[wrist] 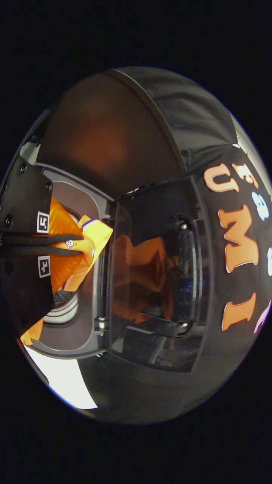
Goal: Put the clothes into the washing machine and then close the washing machine lid.
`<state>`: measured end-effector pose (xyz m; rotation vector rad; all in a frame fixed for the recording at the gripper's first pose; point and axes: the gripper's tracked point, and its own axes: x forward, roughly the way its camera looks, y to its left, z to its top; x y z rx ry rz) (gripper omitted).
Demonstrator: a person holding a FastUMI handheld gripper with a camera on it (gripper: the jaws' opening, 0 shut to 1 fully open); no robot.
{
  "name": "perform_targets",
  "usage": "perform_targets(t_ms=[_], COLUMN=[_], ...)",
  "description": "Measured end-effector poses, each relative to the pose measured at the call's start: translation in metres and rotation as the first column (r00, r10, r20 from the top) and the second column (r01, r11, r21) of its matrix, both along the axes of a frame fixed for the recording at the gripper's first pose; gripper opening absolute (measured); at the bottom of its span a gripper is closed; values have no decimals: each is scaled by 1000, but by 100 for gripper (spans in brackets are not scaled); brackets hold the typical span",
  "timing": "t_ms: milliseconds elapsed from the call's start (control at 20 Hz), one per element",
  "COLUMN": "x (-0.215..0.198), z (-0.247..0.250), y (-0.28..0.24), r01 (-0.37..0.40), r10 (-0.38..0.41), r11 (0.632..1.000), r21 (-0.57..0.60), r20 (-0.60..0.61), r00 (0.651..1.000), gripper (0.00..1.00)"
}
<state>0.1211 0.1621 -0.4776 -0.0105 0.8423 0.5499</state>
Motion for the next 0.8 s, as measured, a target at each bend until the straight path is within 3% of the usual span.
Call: perform_targets(t_ms=[150, 400, 500, 700, 800], x=[3, -1, -8, -5, -8], z=[-32, -62, -67, -67, -63], y=[-11, -24, -25, -31, -31], r01=[62, 76, 81, 64, 53], r10=[-64, -87, -95, -79, -68], r11=[998, 993, 992, 991, 990], r21=[-27, -86, -96, -120, -128], r20=[-84, -134, -156, -128, -113], r00=[994, 987, 983, 989, 991], gripper=[8, 9, 15, 68, 78])
